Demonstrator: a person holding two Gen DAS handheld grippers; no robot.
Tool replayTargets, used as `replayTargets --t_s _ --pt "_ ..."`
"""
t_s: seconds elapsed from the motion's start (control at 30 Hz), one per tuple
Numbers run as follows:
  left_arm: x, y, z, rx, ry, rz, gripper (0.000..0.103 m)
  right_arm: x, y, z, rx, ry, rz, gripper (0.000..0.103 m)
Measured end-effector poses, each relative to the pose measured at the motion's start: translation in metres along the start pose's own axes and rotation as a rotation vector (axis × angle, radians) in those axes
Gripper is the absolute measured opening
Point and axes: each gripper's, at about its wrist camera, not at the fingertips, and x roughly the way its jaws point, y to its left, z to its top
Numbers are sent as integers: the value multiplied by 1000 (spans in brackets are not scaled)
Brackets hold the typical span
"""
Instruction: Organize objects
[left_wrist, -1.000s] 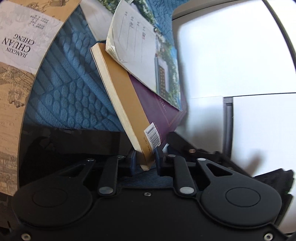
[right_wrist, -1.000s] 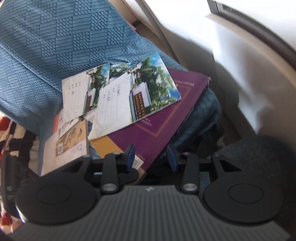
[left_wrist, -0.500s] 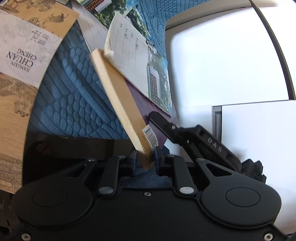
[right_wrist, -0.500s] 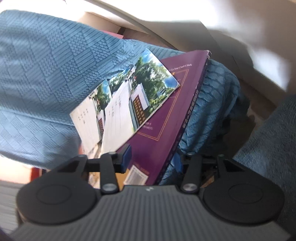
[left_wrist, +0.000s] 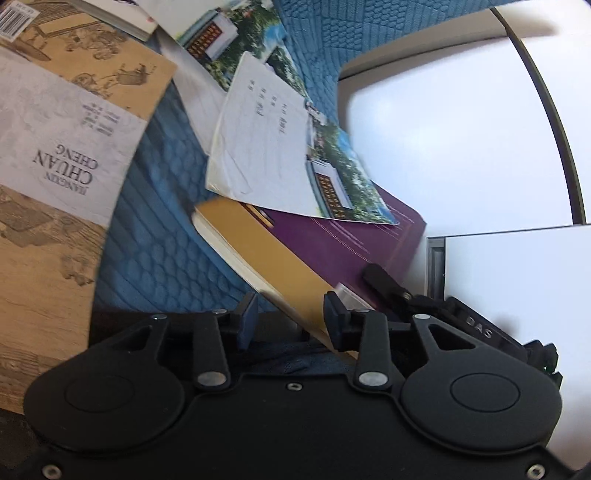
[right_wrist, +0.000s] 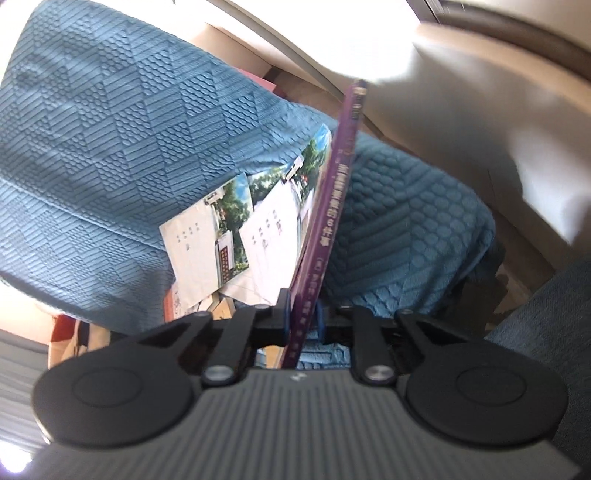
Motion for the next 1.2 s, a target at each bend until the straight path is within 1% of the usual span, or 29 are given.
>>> replayTargets --t_s 0.07,0.17,0.3,0.4,0.47,0.63,0.7,0.83,0.87,0.9,0.93,1.1,1.2 --pt "-3 9 4 -22 -6 7 35 -7 -1 2 -3 1 2 14" --pt "-6 14 6 -14 -19 41 36 -15 -3 2 -11 14 -5 14" --pt "0 12 4 16 10 76 37 -31 -7 -3 -21 32 -19 14" --pt "4 9 -4 43 40 97 37 -41 -8 -7 -40 40 -35 14" --pt "5 8 -9 56 52 105 43 -47 -10 -10 -54 45 -45 14" --pt "14 19 -13 30 84 129 49 -59 -10 -15 -86 52 -61 14" --pt "22 21 -15 22 104 122 51 -61 -12 -16 -90 56 -63 14" --pt "41 26 -18 2 142 109 58 -66 -15 -19 -96 59 -69 14" --pt "45 28 -18 -3 146 104 60 -67 -16 -20 -99 59 -73 14" --pt "49 30 -18 2 146 97 67 -67 -16 -20 -109 58 -81 14" --pt "53 32 -18 8 149 91 71 -68 -16 -21 -125 54 -91 14" --pt "69 38 -17 -23 178 34 72 -70 -19 -22 -164 47 -124 14" --pt "76 36 -18 -16 195 4 72 -70 -21 -22 -171 45 -136 14"
